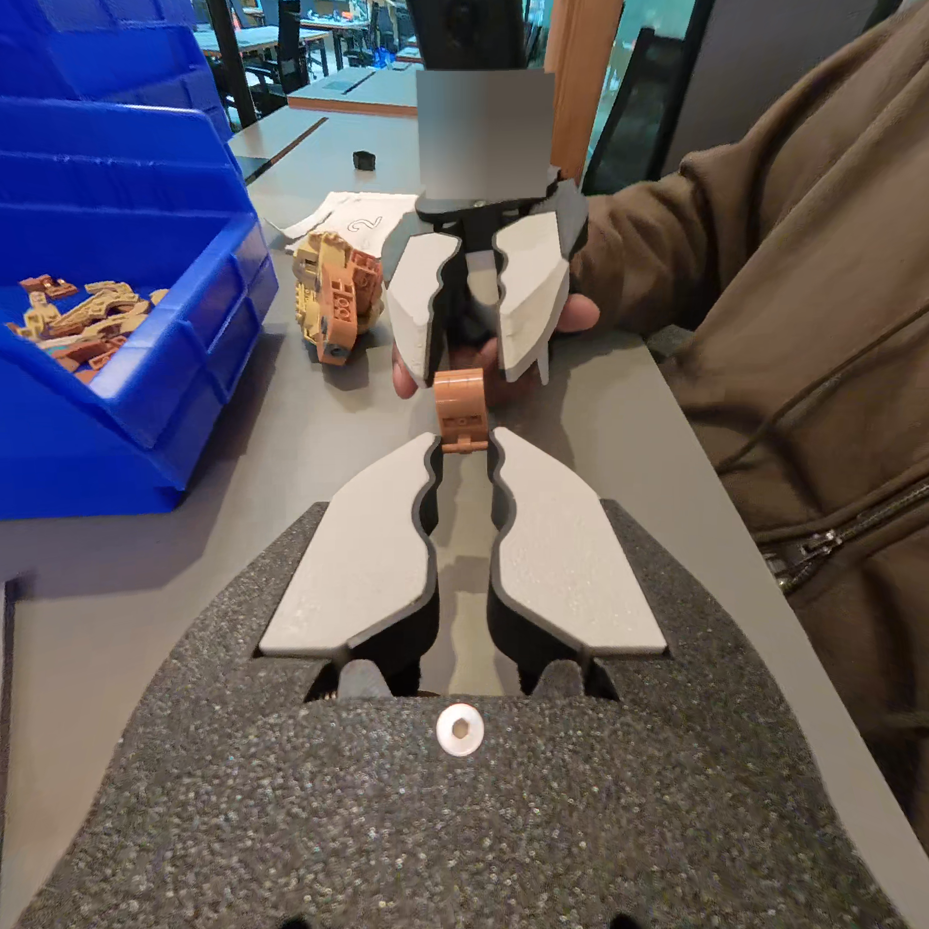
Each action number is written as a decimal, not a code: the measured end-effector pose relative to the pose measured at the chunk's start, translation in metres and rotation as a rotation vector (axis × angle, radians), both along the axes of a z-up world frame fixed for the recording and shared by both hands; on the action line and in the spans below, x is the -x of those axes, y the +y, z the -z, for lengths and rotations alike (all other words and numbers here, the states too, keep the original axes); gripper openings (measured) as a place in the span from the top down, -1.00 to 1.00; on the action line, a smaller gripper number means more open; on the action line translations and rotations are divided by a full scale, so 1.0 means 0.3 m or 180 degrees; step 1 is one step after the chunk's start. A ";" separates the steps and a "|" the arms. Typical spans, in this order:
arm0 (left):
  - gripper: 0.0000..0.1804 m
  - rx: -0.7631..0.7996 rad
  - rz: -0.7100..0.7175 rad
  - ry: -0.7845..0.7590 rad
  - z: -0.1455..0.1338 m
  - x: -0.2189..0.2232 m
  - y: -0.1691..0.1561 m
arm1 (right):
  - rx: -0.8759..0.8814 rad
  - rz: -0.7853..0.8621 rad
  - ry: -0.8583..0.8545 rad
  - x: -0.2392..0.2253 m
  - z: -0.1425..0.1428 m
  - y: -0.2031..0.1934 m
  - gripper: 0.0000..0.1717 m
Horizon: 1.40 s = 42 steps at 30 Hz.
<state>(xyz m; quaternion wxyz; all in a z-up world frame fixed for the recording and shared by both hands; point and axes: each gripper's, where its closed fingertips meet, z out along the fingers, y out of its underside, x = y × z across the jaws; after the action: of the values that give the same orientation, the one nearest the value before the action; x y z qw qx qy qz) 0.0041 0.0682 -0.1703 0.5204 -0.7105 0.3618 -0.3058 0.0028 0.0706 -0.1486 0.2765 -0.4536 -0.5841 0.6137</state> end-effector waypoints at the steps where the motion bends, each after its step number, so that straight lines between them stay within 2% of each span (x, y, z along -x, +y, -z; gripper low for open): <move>1: 0.82 -0.0041 -0.0018 0.0057 0.000 -0.006 -0.002 | -0.0076 -0.0028 -0.0027 -0.007 0.007 -0.006 0.69; 6: 0.82 -0.0082 -0.0024 0.0171 0.016 -0.053 -0.003 | -0.0337 -0.0107 -0.0041 -0.031 0.021 -0.036 0.66; 9: 0.82 -0.0082 0.0028 0.0226 0.033 -0.078 -0.001 | -0.0408 -0.0035 -0.0091 -0.033 0.031 -0.031 0.80; 14: 0.81 -0.0270 -0.0103 0.0264 0.022 -0.079 0.015 | -0.0417 0.0068 -0.0036 -0.035 0.024 -0.016 0.80; 17: 0.66 -0.0342 -0.0237 0.0361 0.027 -0.084 0.032 | -0.0306 0.0044 0.0042 -0.033 0.010 -0.021 0.80; 20: 0.78 -0.0371 -0.0202 0.0438 0.034 -0.093 0.027 | -0.0383 0.0090 0.0097 -0.024 0.006 -0.025 0.80; 27: 0.80 -0.0316 -0.0107 0.0487 0.038 -0.092 0.009 | -0.0415 -0.0014 0.0056 -0.029 0.014 -0.042 0.80; 30: 0.80 -0.0347 -0.0174 0.0562 0.032 -0.082 0.014 | -0.0608 0.0008 -0.0047 -0.031 0.034 -0.033 0.78; 34: 0.80 -0.0384 -0.0243 0.0904 0.051 -0.063 0.021 | -0.1005 0.0015 -0.0152 -0.035 0.060 -0.024 0.80; 39: 0.80 -0.0508 -0.0269 0.1770 0.108 -0.040 0.029 | -0.1874 0.0000 -0.0373 -0.039 0.124 -0.012 0.78; 42: 0.80 -0.0582 -0.0271 0.2177 0.134 -0.029 0.033 | -0.2139 0.0023 -0.0438 -0.040 0.153 -0.005 0.79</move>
<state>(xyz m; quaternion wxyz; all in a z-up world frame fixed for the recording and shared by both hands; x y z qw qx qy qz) 0.0128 0.0780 -0.2105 0.4429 -0.7366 0.5111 0.0053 0.0148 0.0692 -0.1945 0.3727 -0.3795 -0.7693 0.3539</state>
